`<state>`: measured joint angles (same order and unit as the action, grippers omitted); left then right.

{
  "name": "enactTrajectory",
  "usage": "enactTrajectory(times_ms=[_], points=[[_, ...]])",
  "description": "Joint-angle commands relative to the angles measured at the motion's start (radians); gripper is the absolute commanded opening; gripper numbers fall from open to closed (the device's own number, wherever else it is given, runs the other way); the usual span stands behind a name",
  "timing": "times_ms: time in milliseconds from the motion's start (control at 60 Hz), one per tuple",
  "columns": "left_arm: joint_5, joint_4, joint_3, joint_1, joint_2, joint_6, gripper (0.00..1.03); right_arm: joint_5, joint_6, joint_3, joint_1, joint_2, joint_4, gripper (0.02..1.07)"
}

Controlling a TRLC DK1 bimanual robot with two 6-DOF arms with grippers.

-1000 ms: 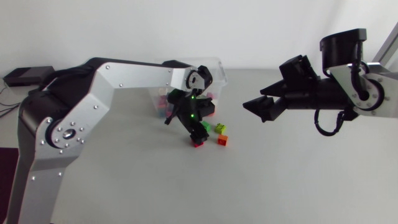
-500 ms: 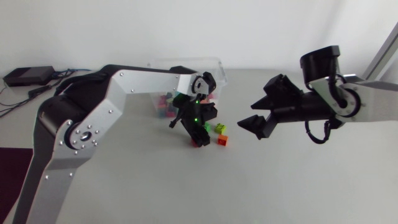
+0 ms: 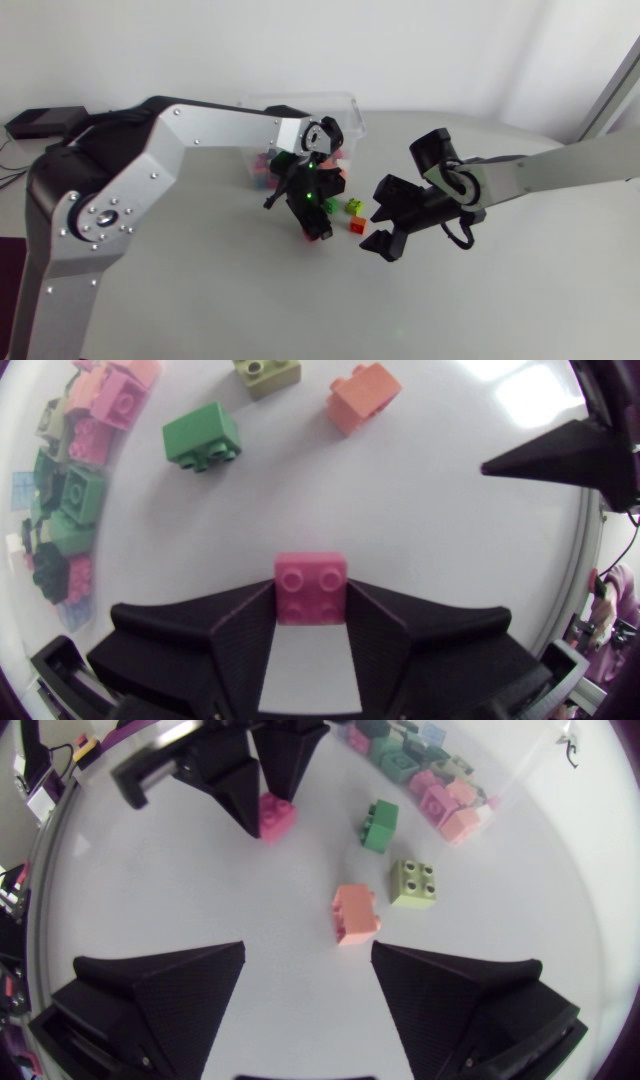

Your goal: Place the duplo bricks in the container

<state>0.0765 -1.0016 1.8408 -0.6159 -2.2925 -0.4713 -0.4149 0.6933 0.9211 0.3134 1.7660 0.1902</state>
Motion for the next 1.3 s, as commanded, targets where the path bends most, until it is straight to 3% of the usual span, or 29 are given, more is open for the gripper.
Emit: enactTrajectory(times_ms=[0, 383, 533, 733, 883, 983, 1283], points=[[0.017, -0.009, -0.046, 0.015, 0.099, 0.01, 0.38, 0.01, 0.029, 0.044, 0.009, 0.056, -0.006, 0.91], [0.063, 0.026, -0.077, 0.068, 0.357, 0.03, 0.38, 0.044, 0.029, 0.144, 0.009, 0.182, -0.032, 0.9], [0.092, 0.049, -0.051, 0.114, 0.386, 0.045, 0.38, 0.042, 0.029, 0.171, 0.015, 0.208, -0.031, 0.64], [0.103, 0.127, -0.028, 0.162, 0.404, 0.094, 0.38, 0.053, 0.031, 0.19, 0.03, 0.233, -0.023, 0.41], [0.105, 0.221, -0.005, 0.197, 0.4, 0.158, 0.38, 0.068, 0.029, 0.203, 0.038, 0.251, -0.017, 0.18], [0.105, 0.287, -0.002, 0.212, 0.39, 0.192, 0.38, 0.07, 0.029, 0.213, 0.038, 0.254, 0.009, 0.13], [0.109, 0.422, 0.028, 0.243, 0.332, 0.26, 0.39, 0.047, 0.031, 0.183, -0.008, 0.128, 0.081, 0.12]])
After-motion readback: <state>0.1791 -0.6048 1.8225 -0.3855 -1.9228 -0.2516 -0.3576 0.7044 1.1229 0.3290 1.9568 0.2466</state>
